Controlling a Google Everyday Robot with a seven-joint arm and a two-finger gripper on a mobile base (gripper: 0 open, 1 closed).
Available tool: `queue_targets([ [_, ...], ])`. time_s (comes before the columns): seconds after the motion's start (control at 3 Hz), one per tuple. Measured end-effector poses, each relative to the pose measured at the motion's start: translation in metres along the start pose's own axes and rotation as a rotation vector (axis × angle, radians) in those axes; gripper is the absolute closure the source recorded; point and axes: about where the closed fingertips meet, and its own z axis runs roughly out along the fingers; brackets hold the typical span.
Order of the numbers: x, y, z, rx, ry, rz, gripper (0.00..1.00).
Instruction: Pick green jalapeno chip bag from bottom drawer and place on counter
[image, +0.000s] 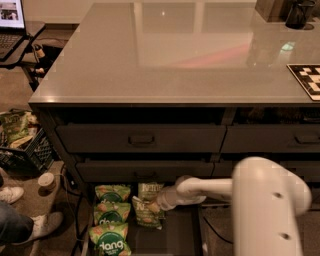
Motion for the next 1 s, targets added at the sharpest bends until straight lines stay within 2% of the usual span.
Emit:
queue_targets([
  [0.33, -0.003, 0.015, -0.044, -0.022, -0.089, 0.089, 1.00],
  [0.67, -0.006, 0.031, -0.081, -0.033, -0.139, 0.137, 1.00],
  [1.0, -0.013, 0.042, -0.118, -0.019, -0.159, 0.154, 1.00],
])
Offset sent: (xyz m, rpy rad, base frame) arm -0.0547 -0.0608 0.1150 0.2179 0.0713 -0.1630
